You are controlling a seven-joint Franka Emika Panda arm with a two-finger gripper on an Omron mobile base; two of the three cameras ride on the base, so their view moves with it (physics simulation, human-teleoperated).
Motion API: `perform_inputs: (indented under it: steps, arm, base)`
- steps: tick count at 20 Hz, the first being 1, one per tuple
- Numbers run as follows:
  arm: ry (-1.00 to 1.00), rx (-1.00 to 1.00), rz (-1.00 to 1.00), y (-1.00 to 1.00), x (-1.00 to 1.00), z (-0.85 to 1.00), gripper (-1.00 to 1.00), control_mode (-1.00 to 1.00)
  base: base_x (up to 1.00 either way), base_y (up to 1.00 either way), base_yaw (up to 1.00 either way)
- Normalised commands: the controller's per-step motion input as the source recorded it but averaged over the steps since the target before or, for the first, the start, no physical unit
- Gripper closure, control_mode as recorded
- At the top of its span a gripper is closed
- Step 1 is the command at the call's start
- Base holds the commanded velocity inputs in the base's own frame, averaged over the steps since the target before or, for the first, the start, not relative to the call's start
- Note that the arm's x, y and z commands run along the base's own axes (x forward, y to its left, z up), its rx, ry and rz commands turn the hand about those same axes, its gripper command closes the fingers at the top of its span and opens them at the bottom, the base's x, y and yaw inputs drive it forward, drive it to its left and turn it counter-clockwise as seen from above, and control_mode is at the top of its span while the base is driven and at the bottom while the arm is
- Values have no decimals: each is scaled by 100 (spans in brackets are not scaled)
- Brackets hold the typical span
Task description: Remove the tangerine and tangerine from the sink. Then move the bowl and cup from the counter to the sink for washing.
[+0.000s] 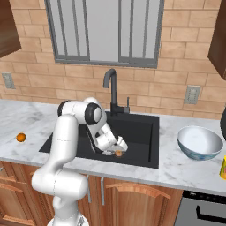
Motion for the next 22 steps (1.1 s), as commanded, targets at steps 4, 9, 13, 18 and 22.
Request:
perform_inputs:
  steps: [4,9,13,18,22]
  arm:
    - [0,0,-5,-6,0,-7,-100,-100]
    - [0,0,-7,-6,0,-7,-100,-100]
    - [0,0,-9,0,0,-7,-100,-100]
    - [3,0,-13,1,0,-12,100,-100]
    - [3,0,-13,0,0,-13,100,-100]
  base:
    - [0,0,0]
    - [0,0,0]
    - [0,0,0]
    - [0,0,0]
    - [0,0,0]
